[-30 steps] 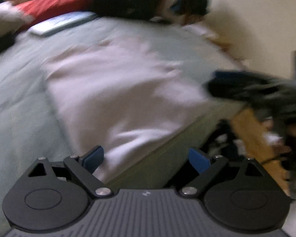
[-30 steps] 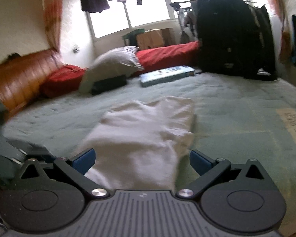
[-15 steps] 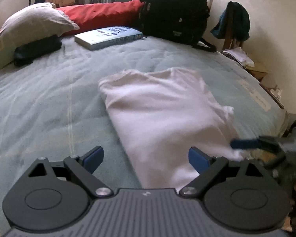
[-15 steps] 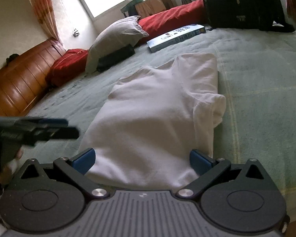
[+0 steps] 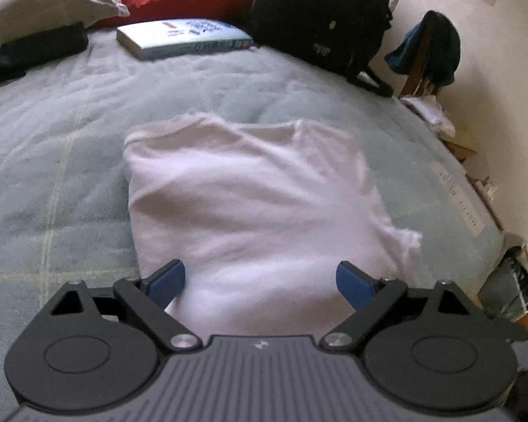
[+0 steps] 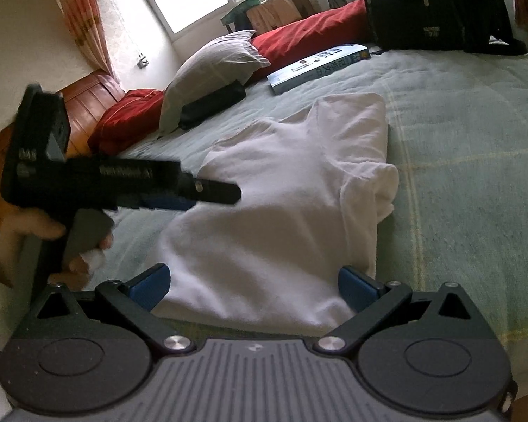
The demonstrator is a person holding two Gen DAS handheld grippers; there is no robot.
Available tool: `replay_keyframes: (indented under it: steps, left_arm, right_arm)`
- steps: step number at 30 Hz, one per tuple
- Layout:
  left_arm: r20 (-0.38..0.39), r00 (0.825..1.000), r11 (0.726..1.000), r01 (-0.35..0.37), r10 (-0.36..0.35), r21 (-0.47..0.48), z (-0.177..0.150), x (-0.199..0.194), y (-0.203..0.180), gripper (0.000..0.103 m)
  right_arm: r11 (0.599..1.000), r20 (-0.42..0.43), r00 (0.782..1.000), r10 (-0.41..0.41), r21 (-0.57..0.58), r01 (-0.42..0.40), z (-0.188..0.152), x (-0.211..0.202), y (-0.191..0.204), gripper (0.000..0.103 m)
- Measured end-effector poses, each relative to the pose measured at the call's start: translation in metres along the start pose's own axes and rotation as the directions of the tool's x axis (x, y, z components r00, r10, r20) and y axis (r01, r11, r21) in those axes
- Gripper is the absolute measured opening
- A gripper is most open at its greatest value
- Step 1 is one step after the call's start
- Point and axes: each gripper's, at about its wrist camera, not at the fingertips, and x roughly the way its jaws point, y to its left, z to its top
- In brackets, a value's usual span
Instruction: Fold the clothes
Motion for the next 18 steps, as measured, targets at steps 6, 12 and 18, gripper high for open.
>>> replay_keyframes:
  steps: [6,12,18]
  left_arm:
    - [0.006,0.998,0.998,0.059,-0.059,-0.007,0.007,0.005,-0.005,0.093]
    - [0.017,0.999,0.998,0.049,-0.049,-0.039,0.009,0.004,-0.003,0.093]
    - [0.093,0.995,0.997,0.024,-0.018,-0.067,0.016,-0.025,0.004,0.093]
  right_arm:
    - [1.0,-0.004,1.0,-0.013,-0.013,0.013,-0.002,0.0,0.004,0.103]
    - [0.999,0.021,1.0,-0.014,-0.03,0.015,-0.004,-0.014,0.006,0.103]
    - [0.987,0.138,0.99,-0.028,-0.152,0.049,0.042,-0.012,0.014,0.103]
